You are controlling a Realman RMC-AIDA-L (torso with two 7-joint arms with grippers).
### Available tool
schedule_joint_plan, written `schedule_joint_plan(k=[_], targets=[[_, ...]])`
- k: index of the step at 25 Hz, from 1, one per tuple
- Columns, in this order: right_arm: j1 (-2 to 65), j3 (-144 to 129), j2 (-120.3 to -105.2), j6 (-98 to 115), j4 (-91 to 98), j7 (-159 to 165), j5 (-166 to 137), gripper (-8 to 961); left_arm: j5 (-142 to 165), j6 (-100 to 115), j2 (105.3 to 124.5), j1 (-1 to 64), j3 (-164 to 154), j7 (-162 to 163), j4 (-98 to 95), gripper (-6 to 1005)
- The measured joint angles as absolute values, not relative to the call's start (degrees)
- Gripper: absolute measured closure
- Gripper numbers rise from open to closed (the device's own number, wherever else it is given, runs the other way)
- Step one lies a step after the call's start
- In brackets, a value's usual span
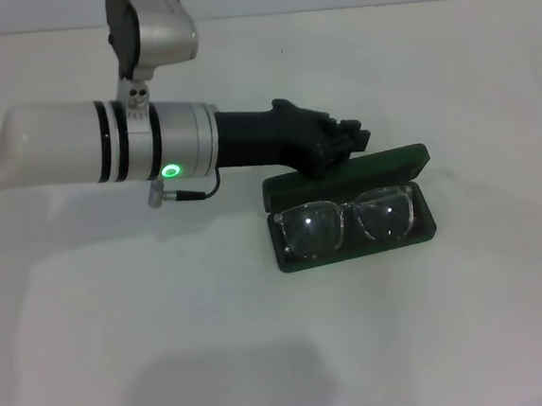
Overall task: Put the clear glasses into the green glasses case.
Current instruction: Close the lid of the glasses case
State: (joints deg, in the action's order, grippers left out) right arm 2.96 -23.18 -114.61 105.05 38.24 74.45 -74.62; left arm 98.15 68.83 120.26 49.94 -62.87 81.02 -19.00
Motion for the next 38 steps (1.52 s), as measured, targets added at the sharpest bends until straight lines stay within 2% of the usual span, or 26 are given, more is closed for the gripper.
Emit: schedule_joint_plan(k=[24, 38], targets=[[4.79, -23.02, -114.55, 105.88, 35.43, 74.35, -74.49, 792, 97.75, 68.03, 120.37, 47.01, -67.37, 80.95, -18.34, 828], [5.37, -23.31, -114.52, 106.67, 34.09, 74.35, -74.43, 790, 97.95, 71.61, 120.62, 42.8, -67.76, 77.11, -18.23, 824]])
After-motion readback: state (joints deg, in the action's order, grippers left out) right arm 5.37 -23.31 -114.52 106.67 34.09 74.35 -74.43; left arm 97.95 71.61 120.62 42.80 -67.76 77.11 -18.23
